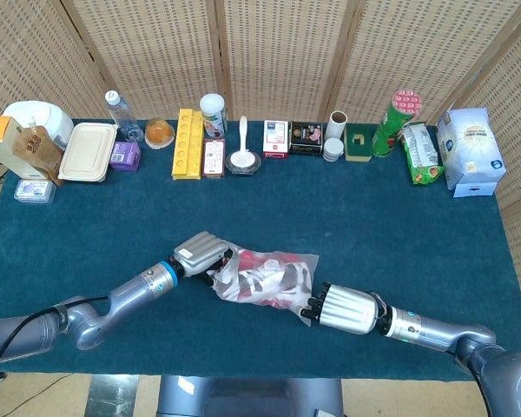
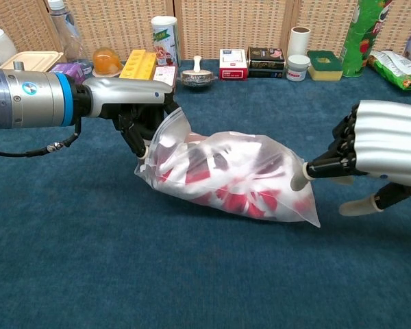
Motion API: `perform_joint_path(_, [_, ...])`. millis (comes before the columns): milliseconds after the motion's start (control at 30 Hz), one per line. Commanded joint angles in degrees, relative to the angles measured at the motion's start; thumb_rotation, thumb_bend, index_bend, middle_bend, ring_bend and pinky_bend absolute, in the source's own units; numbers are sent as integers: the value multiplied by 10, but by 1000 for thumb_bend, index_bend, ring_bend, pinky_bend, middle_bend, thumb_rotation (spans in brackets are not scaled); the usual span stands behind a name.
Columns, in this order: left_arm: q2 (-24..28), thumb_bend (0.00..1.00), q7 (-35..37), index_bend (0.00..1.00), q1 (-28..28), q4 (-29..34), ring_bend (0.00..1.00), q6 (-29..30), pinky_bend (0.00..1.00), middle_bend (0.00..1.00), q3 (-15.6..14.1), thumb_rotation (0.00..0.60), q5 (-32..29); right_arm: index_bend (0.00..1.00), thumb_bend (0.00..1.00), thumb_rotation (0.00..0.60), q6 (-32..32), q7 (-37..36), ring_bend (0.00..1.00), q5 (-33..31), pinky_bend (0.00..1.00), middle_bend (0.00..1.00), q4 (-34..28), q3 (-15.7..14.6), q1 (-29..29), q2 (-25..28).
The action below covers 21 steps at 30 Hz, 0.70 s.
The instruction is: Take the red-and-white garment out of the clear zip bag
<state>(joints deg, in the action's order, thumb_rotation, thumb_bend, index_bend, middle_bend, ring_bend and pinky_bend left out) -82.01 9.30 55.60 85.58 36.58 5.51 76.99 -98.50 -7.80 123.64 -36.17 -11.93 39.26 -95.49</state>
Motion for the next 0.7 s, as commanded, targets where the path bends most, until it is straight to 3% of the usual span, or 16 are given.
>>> perform_joint_path(33, [0,455,-2,861,0,2,1000,-1,1000,1000,0,600,-2,369,7,600,7,5,898,2,878,713,2,-4,7,-7])
perform_joint_path(533, [2,454,-5,862,0,13,1000,-10,1000,1000,2,600,-21,385,8,598,63,36,921,1,909,721,-18,-19,43,-16])
perform_joint_path(700, [2,454,-1,861,-1,12,1000,-11,1000,1000,1,600,-21,409,86,600,73,39,932,-3,923,726,-28,-22,50,-15])
